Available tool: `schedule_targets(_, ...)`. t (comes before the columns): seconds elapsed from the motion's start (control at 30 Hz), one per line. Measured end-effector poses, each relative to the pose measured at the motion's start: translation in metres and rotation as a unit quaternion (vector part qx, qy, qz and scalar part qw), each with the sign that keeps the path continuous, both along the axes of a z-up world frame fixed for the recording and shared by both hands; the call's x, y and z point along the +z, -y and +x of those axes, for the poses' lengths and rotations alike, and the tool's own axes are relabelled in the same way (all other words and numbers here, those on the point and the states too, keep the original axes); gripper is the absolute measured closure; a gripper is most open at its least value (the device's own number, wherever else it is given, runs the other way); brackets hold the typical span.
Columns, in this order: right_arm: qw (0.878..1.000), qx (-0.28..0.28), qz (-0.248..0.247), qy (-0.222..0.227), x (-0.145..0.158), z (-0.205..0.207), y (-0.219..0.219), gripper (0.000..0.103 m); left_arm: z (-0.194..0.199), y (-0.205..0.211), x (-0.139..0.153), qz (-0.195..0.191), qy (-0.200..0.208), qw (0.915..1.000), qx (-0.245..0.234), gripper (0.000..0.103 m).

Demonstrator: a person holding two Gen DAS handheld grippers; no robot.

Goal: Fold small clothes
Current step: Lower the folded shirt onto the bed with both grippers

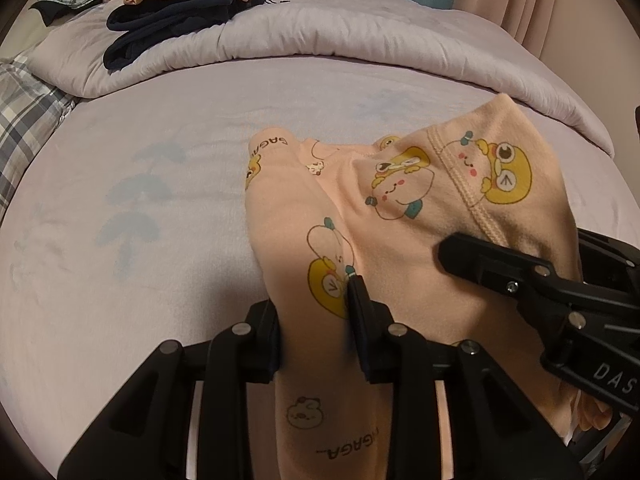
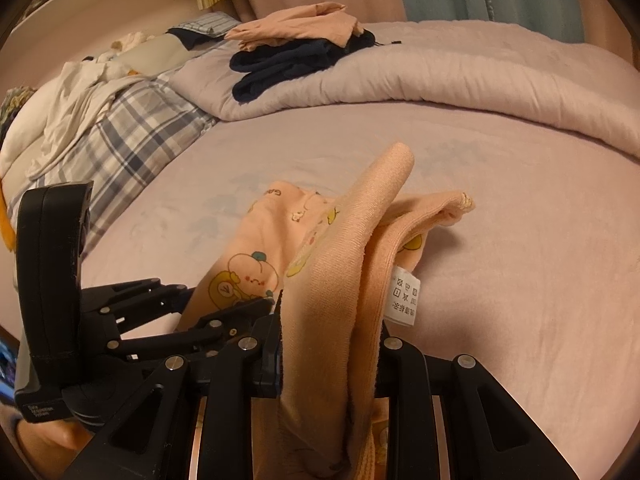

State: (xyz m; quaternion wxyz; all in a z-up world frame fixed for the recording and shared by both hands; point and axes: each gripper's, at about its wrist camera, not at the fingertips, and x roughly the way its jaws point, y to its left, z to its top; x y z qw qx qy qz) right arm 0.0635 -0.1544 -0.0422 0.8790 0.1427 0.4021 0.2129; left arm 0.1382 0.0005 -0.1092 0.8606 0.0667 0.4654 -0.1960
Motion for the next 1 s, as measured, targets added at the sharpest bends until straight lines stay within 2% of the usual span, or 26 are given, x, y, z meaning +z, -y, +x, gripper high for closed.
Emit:
schedule_targets(0.37, 0.999, -0.012, 0.023, -0.031, -0.008, 0.004, 0.01, 0.075, 0.003, -0.003, -0.002, -0.004, -0.005, 1.0, 0.003, 0.068)
schedule_targets(0.57, 0.998, -0.02, 0.038, -0.048, -0.014, 0.004, 0.015, 0.075, 0.004, -0.005, -0.003, 0.0, -0.005, 0.9999, 0.014, 0.056)
schedule_targets(0.77, 0.996, -0.032, 0.047, -0.062, -0.019, 0.003, 0.021, 0.069, 0.004, -0.007, -0.004, 0.005, -0.003, 0.9998, 0.02, 0.048)
schedule_targets(0.83, 0.996, -0.035, 0.052, -0.066, -0.021, 0.003, 0.024, 0.068, 0.005, -0.008, -0.004, 0.009, -0.002, 0.9997, 0.023, 0.041)
schedule_targets(1.0, 0.995, -0.042, 0.057, -0.071, -0.023, 0.001, 0.03, 0.065, 0.005, -0.01, -0.004, 0.01, -0.002, 0.9996, 0.026, 0.039)
